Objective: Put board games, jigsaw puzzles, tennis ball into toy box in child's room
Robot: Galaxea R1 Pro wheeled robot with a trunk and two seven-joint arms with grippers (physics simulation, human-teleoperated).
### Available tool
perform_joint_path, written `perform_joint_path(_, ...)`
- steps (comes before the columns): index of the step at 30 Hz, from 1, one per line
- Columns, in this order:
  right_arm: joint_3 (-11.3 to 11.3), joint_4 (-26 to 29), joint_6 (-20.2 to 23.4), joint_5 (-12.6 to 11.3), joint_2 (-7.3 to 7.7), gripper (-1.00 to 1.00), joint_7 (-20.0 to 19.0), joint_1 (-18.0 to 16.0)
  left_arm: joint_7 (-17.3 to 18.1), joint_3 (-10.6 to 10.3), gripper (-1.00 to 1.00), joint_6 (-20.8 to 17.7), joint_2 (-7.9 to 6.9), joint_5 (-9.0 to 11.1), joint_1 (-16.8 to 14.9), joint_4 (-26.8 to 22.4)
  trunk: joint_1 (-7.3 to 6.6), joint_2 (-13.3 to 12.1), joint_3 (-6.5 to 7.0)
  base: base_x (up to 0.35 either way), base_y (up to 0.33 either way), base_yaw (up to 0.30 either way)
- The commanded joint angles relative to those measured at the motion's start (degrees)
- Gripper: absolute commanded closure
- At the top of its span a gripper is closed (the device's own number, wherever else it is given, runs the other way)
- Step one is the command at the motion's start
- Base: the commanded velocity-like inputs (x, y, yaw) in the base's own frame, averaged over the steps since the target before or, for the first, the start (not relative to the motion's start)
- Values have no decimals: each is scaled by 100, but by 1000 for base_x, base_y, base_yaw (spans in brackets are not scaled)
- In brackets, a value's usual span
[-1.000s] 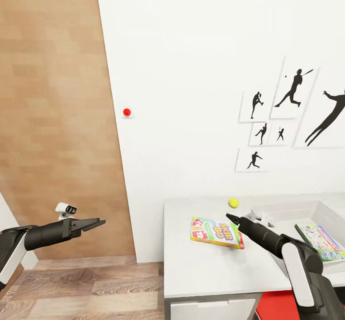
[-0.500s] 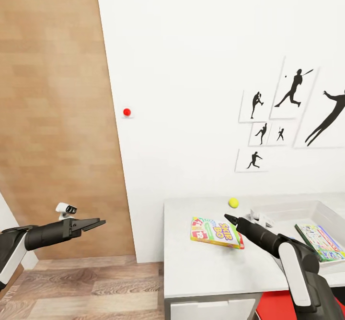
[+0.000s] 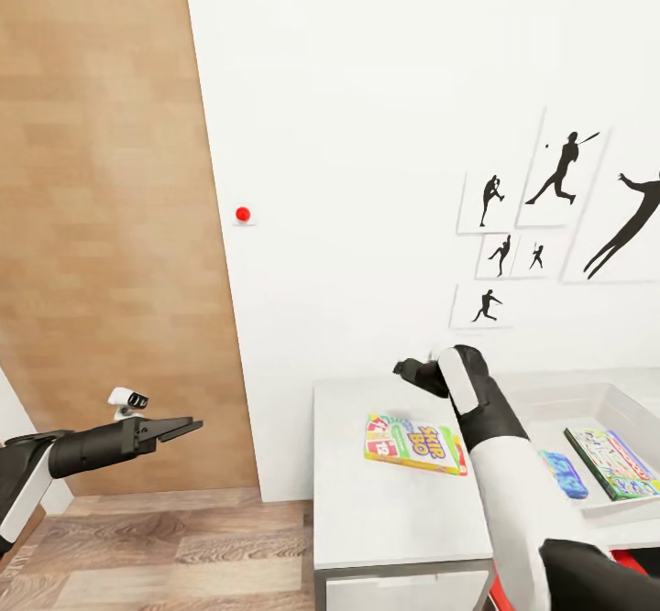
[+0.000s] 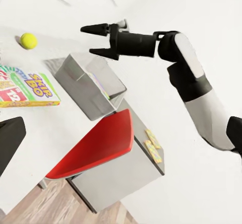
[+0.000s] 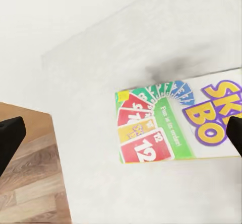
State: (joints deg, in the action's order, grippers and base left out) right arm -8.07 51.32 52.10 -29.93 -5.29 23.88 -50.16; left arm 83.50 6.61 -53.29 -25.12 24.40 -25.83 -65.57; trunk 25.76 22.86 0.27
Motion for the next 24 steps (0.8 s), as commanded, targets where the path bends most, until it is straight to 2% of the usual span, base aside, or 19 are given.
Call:
perform_joint_path(1, -10, -671, -233, -59, -15, -100, 128, -360, 12, 2, -100, -60, -5, 7, -1, 2, 2, 5, -3, 0, 0, 0)
perform_joint_path(2, -8, -981, -369, -60, -17, -100, 154, -512, 11, 3, -100, -62, -6, 6, -1, 3, 2, 5, -3, 0, 0, 0)
perform_joint_path(3, -6, -1546, -636, -60, -20, -100, 188, -759, 0, 3, -100, -61, -7, 5, -1, 5, 2, 5, -3, 0, 0, 0)
perform_joint_path(5, 1, -2170, -937, -59, -19, -100, 209, -986, -35, 3, -100, -63, -9, 4, -1, 11, 2, 5, -3, 0, 0, 0)
perform_joint_path(8, 28, -2556, -1143, -57, -18, -100, 214, -1123, -81, 6, -100, -66, -9, 4, -1, 16, 2, 5, -3, 0, 0, 0)
perform_joint_path(13, 63, -2722, -1279, -42, -17, -100, 207, -1196, -115, 7, -100, -67, -9, 3, -2, 19, 2, 5, -3, 0, 0, 0)
perform_joint_path(24, 53, -2538, -1316, -17, 5, -100, 202, -1178, -138, 23, -100, -60, -1, 5, -9, 242, 2, 5, -74, 125, 63, 0)
